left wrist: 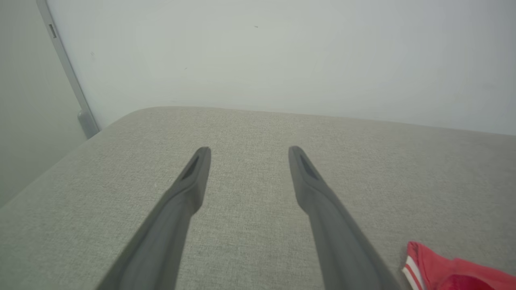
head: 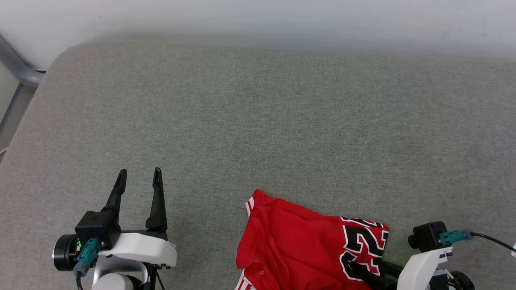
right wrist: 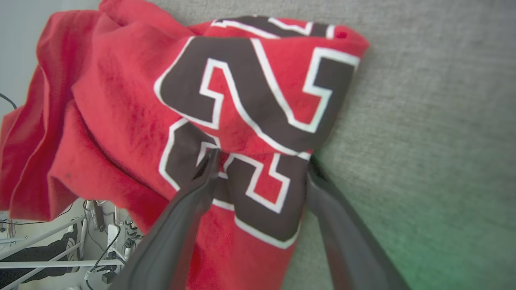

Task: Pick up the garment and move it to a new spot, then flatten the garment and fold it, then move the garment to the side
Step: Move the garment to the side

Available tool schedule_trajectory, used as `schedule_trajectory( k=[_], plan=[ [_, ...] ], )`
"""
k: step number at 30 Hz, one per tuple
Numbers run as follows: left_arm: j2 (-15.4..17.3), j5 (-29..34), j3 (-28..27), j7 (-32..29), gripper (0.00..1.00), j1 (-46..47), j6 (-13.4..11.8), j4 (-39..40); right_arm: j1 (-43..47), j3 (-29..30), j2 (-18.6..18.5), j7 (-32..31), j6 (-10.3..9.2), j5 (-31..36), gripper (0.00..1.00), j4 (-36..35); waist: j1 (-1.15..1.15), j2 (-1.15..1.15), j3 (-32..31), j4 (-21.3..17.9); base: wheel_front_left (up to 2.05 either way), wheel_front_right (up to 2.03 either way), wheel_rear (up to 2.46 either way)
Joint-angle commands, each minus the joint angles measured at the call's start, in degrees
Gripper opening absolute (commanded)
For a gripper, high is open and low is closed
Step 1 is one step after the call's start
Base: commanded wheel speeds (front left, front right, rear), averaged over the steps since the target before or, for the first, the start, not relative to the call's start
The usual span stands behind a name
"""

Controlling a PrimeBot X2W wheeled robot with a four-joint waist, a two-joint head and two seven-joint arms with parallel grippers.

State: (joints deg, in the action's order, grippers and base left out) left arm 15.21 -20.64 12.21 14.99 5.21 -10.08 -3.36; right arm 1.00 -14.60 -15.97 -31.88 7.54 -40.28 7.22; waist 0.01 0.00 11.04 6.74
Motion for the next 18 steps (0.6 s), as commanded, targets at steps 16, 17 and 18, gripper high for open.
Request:
schedule_trajectory(
  k=[16, 17, 18],
  plan=[
    [-2.43, 2.99, -2.97, 0.25, 1.0, -3.74, 2.04, -0.95, -4.11, -3.62, -5.57, 0.87, -0.09, 2.84, 0.0, -3.01, -0.01, 0.0, -7.25, -5.23, 0.0, 0.0, 0.0],
    [-2.57, 3.16, -3.11, 0.25, 1.0, -4.22, 2.02, -0.64, -4.19, -3.44, -6.44, 0.42, -0.09, 3.43, 0.0, -3.73, -0.01, 0.0, -7.68, -6.24, 0.0, 0.0, 0.0],
    [-2.62, 3.24, -3.16, 0.25, 1.0, -4.62, 2.08, -0.32, -4.04, -3.18, -7.14, -0.13, -0.09, 3.92, 0.0, -4.56, -0.01, 0.0, -7.95, -7.24, 0.0, 0.0, 0.0]
  ],
)
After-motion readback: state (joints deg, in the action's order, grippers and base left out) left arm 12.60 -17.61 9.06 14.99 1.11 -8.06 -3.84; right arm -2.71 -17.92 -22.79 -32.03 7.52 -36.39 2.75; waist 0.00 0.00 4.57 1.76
